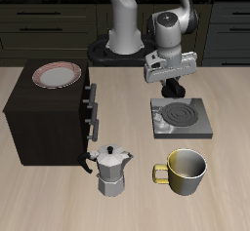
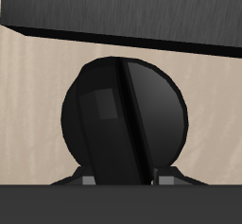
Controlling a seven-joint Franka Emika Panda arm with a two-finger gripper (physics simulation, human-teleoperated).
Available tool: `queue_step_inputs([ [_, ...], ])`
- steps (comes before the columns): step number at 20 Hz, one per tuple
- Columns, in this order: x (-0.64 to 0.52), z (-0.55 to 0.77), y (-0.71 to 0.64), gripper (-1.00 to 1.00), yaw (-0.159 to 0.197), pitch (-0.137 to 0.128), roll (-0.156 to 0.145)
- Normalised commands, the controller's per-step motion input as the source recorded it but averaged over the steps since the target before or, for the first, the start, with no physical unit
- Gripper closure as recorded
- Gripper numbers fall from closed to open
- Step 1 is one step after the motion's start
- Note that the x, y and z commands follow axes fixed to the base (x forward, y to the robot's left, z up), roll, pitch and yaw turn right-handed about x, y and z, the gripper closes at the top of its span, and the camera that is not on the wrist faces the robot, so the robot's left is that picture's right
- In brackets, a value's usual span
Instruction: Turn off the flat stove
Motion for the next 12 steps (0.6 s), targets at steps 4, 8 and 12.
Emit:
queue_step_inputs([
  [4,0.01,0.02,0.23,1.00,-0.054,-0.002,0.004],
  [8,-0.01,0.00,0.28,1.00,-0.051,0.016,0.027],
  [12,0.04,0.06,0.19,1.00,-0.058,-0.007,0.013],
])
